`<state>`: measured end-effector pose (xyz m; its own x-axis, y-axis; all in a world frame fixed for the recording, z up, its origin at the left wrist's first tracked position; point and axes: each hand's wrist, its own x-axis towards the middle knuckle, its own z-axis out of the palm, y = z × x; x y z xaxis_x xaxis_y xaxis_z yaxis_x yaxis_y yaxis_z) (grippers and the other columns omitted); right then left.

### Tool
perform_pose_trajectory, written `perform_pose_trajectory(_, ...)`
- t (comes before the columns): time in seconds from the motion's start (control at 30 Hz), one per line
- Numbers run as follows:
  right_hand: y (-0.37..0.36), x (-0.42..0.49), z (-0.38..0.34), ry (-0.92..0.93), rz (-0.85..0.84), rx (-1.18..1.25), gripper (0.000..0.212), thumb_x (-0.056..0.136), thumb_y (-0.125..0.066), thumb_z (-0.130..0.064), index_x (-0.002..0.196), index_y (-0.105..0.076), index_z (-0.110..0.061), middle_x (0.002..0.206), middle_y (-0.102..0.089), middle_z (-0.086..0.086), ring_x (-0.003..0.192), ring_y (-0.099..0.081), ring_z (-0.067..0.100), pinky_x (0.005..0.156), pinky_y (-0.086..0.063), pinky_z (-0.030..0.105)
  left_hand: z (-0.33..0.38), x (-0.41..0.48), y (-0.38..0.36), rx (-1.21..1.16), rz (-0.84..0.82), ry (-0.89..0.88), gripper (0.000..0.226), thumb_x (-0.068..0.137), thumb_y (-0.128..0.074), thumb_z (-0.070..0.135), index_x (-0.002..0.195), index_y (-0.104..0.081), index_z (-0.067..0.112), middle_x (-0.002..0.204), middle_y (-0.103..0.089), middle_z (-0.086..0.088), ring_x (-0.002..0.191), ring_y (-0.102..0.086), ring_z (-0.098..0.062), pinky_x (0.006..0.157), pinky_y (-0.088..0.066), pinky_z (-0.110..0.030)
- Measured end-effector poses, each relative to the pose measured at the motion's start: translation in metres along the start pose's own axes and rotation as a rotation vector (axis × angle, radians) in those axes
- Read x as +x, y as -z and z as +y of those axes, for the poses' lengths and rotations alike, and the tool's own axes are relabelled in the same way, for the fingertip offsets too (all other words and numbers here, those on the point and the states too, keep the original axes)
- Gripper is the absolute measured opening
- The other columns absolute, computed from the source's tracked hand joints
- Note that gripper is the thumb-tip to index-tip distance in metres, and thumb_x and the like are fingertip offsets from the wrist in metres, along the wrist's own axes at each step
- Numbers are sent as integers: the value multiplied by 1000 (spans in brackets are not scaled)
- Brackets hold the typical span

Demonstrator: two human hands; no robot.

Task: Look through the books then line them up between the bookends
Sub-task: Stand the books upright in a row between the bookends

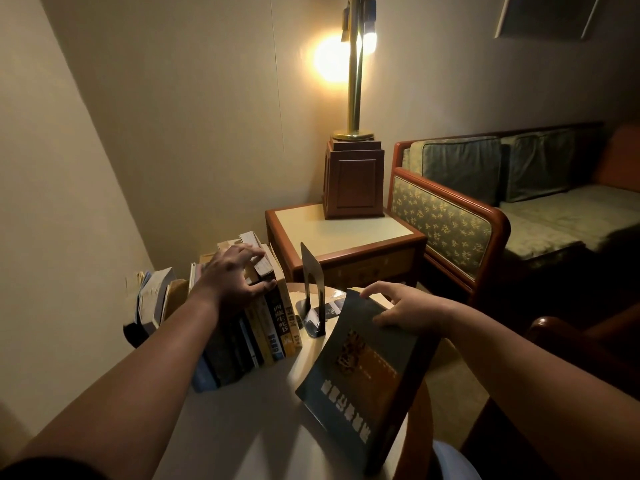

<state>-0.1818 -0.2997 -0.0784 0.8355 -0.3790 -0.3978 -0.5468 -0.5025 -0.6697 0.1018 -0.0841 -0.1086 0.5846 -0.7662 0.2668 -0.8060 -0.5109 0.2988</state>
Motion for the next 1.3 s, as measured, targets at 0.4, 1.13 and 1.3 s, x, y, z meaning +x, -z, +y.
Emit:
perform_pose_trajectory(0.4, 12, -42, -50, 399, 388, -248, 55, 91, -70, -16, 135, -51, -41, 150, -46, -2, 124, -53, 17, 81, -53, 23, 6, -4, 3, 13, -8, 12, 93, 59, -41, 83, 140, -44, 38, 153, -38, 1, 141, -32, -31, 107, -37, -55)
perform_pose_trajectory(1.13, 29, 25, -155, 749, 1163, -163, 58, 94, -65, -16, 145, -45, -34, 117, -55, 11, 93, -62, 14, 62, -41, 5, 17, -15, 7, -95, 117, -38, 65, 70, -49, 74, 125, -53, 40, 136, -51, 13, 125, -47, -14, 97, -47, -33)
perform_pose_trajectory(1.3, 6, 54, -143, 742, 1160, -178, 55, 91, -69, -15, 141, -51, -26, 118, -48, 13, 90, -56, 13, 63, -42, 8, 13, -11, 6, -42, 76, -17, 68, 74, -53, 72, 134, -48, 42, 148, -42, 9, 130, -42, -17, 100, -42, -34)
